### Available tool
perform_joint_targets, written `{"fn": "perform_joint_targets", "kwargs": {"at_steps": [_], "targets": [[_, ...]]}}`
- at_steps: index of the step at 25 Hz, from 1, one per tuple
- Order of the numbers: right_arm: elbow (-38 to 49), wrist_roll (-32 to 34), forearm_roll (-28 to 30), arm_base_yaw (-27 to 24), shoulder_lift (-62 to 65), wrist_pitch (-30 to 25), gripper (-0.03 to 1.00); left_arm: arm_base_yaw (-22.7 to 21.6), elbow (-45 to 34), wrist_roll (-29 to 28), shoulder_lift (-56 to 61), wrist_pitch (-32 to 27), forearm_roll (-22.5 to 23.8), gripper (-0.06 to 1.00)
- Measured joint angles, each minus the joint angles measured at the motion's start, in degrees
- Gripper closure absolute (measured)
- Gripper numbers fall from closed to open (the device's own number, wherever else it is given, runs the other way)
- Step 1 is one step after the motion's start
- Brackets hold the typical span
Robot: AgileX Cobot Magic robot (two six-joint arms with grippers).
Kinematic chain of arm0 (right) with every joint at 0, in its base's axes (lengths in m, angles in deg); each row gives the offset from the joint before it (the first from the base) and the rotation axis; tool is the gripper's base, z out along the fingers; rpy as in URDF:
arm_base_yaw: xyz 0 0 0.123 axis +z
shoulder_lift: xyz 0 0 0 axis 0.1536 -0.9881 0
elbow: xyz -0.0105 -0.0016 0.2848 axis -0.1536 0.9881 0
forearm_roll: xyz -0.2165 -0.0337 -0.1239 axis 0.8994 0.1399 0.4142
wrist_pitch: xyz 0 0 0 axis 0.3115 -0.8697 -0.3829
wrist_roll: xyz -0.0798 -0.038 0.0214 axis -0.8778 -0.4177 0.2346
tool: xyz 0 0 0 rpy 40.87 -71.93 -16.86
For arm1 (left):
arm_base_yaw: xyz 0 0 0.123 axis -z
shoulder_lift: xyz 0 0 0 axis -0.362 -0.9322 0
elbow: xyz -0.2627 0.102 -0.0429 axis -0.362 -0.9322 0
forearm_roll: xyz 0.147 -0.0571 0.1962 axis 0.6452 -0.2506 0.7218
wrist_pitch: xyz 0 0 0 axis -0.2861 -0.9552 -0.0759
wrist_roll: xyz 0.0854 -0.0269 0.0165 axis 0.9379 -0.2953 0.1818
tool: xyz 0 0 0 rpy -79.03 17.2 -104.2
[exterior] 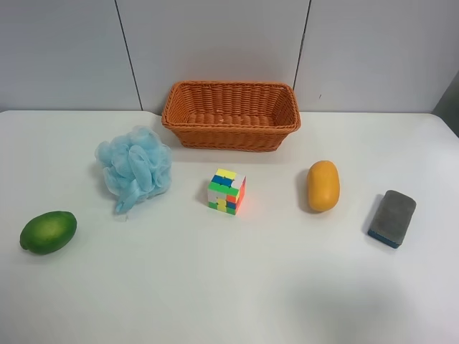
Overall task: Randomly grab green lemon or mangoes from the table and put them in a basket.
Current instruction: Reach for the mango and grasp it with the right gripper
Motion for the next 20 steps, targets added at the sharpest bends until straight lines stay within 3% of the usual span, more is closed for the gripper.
{"fn": "perform_joint_targets", "kwargs": {"at_steps": [20], "targets": [[0.0, 0.0, 0.0, 0.0, 0.0, 0.0, -0.02, 0.0, 0.0, 0.0, 0.0, 0.0, 0.0, -0.05]]}}
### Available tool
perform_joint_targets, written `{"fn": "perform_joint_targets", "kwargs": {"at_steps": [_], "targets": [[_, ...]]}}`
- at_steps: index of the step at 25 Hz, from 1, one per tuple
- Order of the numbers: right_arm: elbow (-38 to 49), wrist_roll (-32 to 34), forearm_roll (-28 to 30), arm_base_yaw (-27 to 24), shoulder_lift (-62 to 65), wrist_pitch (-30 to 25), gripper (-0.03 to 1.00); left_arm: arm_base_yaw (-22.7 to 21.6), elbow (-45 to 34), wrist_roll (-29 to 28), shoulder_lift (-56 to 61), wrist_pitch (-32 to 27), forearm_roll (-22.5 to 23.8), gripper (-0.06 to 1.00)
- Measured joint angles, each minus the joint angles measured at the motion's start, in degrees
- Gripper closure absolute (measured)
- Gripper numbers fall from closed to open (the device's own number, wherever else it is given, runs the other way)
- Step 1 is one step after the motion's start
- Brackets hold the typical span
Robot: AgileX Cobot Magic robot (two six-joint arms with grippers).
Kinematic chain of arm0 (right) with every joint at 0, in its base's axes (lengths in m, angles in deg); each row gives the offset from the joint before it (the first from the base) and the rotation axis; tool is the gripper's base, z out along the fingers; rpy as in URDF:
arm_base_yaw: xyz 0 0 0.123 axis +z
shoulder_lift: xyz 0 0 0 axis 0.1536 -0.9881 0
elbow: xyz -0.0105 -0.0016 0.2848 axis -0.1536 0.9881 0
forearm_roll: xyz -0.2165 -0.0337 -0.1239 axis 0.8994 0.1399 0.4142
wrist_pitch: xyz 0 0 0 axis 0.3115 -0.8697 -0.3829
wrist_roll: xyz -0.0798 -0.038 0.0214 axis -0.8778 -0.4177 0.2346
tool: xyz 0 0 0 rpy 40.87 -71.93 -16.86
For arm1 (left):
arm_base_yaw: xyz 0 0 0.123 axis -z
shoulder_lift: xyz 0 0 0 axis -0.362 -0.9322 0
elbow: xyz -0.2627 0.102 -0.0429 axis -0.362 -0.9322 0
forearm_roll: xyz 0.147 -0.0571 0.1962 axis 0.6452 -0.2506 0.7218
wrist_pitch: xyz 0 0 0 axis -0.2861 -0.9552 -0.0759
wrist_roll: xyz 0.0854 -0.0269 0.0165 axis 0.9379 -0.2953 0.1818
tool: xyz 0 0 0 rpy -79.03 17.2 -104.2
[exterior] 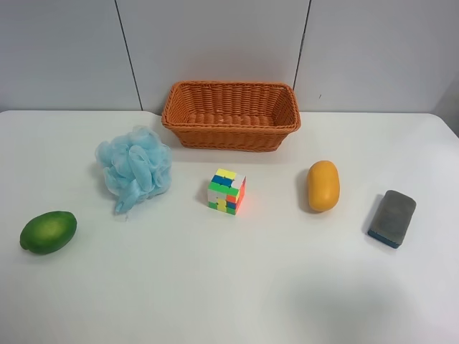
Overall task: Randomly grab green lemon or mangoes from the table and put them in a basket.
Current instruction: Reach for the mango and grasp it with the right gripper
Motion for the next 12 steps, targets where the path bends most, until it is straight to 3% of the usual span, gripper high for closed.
{"fn": "perform_joint_targets", "kwargs": {"at_steps": [12], "targets": [[-0.95, 0.0, -0.46, 0.0, -0.78, -0.62, -0.02, 0.0, 0.0, 0.0, 0.0, 0.0, 0.0, -0.05]]}}
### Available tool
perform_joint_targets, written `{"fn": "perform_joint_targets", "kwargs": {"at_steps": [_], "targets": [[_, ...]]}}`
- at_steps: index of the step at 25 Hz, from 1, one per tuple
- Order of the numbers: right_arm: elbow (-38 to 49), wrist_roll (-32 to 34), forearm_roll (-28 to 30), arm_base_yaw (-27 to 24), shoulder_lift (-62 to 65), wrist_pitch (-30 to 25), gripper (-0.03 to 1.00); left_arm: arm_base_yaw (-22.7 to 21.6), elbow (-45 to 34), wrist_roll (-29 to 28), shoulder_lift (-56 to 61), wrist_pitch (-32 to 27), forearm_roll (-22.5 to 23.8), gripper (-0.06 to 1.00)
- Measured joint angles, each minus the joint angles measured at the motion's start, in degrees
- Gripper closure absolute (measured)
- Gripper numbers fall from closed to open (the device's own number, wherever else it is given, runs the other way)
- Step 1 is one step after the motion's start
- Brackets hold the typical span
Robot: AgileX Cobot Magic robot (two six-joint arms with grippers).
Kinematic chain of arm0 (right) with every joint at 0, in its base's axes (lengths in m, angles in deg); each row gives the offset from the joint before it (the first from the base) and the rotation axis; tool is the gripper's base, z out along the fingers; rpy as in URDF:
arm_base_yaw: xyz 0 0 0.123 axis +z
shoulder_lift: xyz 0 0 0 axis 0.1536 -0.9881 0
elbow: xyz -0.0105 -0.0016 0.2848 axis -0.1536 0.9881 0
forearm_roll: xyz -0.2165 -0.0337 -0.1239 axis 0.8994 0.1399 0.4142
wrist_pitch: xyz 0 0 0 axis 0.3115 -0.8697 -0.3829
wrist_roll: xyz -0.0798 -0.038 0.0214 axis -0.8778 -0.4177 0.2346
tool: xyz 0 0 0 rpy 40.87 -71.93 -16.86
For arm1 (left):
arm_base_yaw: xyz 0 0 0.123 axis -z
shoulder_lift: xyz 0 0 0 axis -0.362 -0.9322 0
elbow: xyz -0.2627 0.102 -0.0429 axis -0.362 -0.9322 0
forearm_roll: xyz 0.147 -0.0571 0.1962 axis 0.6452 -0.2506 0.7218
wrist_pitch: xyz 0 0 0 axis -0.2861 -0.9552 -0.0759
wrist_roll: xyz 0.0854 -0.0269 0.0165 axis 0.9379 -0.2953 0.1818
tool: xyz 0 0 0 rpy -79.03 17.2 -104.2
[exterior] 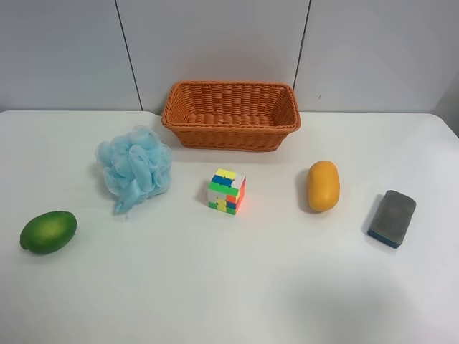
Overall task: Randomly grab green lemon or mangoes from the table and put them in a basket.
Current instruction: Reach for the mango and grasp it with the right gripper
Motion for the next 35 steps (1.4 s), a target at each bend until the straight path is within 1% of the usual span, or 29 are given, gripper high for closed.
{"fn": "perform_joint_targets", "kwargs": {"at_steps": [3, 6, 10, 13, 20, 22, 25, 29, 32, 35], "targets": [[-4.24, -0.26, -0.06, 0.0, -6.49, -1.11, -0.02, 0.0, 0.0, 0.0, 0.0, 0.0, 0.0, -0.05], [-9.66, -2.58, -0.06, 0.0, -17.71, -1.11, -0.02, 0.0, 0.0, 0.0, 0.0, 0.0, 0.0, -0.05], [-17.19, -5.01, -0.43, 0.41, -33.61, 1.02, -0.02, 0.0, -0.04, 0.0, 0.0, 0.0, 0.0, -0.05], [-22.38, -5.86, -0.42, 2.71, -45.0, 3.51, -0.02, 0.0, -0.04, 0.0, 0.0, 0.0, 0.0, -0.05], [-34.43, -7.15, -0.49, 11.49, -70.06, 3.56, -0.02, 0.0, -0.04, 0.0, 0.0, 0.0, -0.06, -0.05], [-37.36, -5.85, -0.87, 12.76, -75.64, 3.56, -0.02, 0.0, -0.04, 0.0, 0.0, 0.0, -0.06, -0.05], [-40.2, -1.43, -0.87, 12.94, -83.05, 3.61, -0.02, 0.0, -0.04, 0.0, 0.0, 0.0, -0.06, -0.05], [-40.95, 3.34, -0.87, 12.94, -91.12, 3.85, -0.02, 0.0, -0.04, 0.0, 0.0, 0.0, -0.01, -0.05], [-41.0, 4.54, -0.87, 12.94, -96.2, 4.28, -0.02, 0.0, -0.04, 0.0, 0.0, 0.0, -0.01, -0.05], [-41.0, 4.89, -0.87, 12.94, -100.76, 6.9, -0.02, 0.0, -0.04, 0.0, 0.0, 0.0, -0.01, -0.05]]}}
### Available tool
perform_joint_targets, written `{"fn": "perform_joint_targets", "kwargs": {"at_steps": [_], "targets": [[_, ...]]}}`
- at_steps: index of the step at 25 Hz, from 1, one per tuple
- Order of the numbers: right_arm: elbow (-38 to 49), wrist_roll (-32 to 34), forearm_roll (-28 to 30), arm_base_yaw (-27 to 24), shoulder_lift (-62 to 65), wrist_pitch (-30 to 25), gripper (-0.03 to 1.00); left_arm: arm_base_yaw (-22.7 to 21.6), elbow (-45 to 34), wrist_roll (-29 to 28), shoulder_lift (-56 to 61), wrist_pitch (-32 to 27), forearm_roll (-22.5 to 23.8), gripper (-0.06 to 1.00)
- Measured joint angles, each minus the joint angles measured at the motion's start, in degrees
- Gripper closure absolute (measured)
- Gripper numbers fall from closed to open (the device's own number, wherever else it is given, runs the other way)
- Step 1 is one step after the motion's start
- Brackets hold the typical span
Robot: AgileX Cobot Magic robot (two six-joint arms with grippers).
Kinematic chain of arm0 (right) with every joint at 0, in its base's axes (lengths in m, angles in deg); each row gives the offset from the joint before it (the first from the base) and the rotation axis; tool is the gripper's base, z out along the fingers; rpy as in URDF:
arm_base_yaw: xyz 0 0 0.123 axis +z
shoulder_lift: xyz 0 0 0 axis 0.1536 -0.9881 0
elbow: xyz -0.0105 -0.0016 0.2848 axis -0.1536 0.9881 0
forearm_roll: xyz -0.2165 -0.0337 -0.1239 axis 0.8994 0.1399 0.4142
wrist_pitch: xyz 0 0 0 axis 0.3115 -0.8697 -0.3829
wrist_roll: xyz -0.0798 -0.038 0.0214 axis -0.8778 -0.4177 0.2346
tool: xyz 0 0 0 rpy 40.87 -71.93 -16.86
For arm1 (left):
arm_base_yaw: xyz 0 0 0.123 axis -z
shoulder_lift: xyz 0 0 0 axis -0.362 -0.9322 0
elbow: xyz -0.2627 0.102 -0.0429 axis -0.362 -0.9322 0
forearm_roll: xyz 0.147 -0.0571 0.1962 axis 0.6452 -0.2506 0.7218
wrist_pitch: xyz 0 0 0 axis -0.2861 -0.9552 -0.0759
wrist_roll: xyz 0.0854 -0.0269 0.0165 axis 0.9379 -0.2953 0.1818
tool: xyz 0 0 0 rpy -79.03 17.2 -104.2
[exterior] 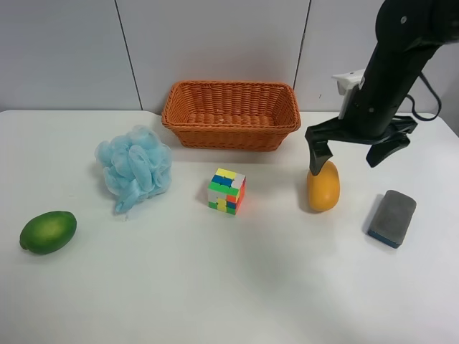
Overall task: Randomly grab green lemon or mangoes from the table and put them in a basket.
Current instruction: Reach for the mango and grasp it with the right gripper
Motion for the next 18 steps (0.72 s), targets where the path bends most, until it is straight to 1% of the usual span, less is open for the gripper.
{"fn": "perform_joint_targets", "kwargs": {"at_steps": [10, 18], "targets": [[-0.06, 0.05, 0.0, 0.0, -10.19, 7.75, -0.02, 0.0, 0.0, 0.0, 0.0, 0.0, 0.0, -0.05], [-0.06, 0.05, 0.0, 0.0, -14.23, 11.26, -0.02, 0.0, 0.0, 0.0, 0.0, 0.0, 0.0, -0.05]]}}
